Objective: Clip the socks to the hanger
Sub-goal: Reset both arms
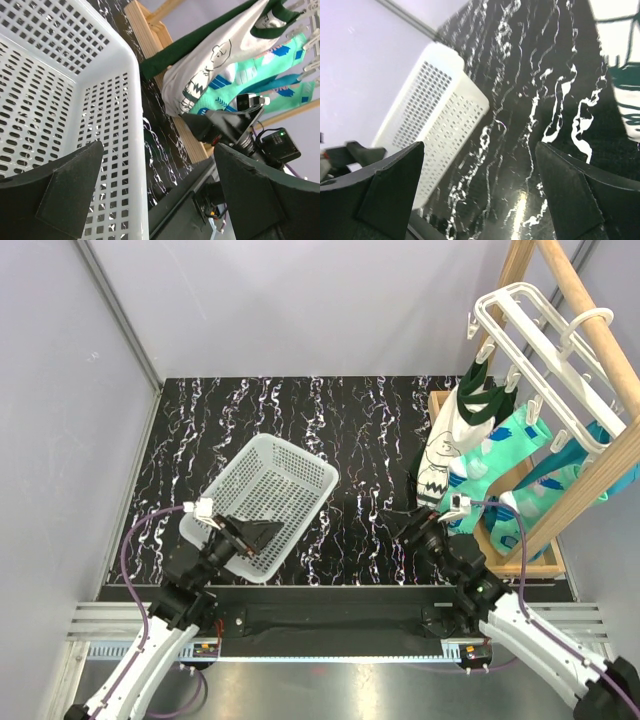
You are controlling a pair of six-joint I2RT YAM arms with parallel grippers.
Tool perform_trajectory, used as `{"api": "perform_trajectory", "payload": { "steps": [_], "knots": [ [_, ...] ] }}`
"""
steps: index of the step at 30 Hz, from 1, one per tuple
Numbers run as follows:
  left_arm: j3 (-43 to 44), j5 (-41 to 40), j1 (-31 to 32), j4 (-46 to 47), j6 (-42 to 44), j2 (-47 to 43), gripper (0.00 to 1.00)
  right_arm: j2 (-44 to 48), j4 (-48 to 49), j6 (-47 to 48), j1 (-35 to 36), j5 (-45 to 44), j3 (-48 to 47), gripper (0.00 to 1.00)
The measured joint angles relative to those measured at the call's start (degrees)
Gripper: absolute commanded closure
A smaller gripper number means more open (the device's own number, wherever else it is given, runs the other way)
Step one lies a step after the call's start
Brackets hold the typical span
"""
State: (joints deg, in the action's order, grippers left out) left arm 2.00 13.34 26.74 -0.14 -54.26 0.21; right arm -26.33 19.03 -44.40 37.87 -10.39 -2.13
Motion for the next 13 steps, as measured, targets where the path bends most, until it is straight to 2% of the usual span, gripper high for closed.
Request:
{"api": "perform_trajectory", "payload": {
  "steps": [8,13],
  "knots": [
    [0.0,2.6,0.0,3.8,-2.9,0.0,0.01,16.0,-16.7,-2.6,0.3,-3.4,-0.1,0.00],
    [0.0,3.1,0.0,5.6,-4.0,0.0,0.01,18.3,-23.3,-3.7,0.3,-4.1,-0.1,0.00]
  ]
}}
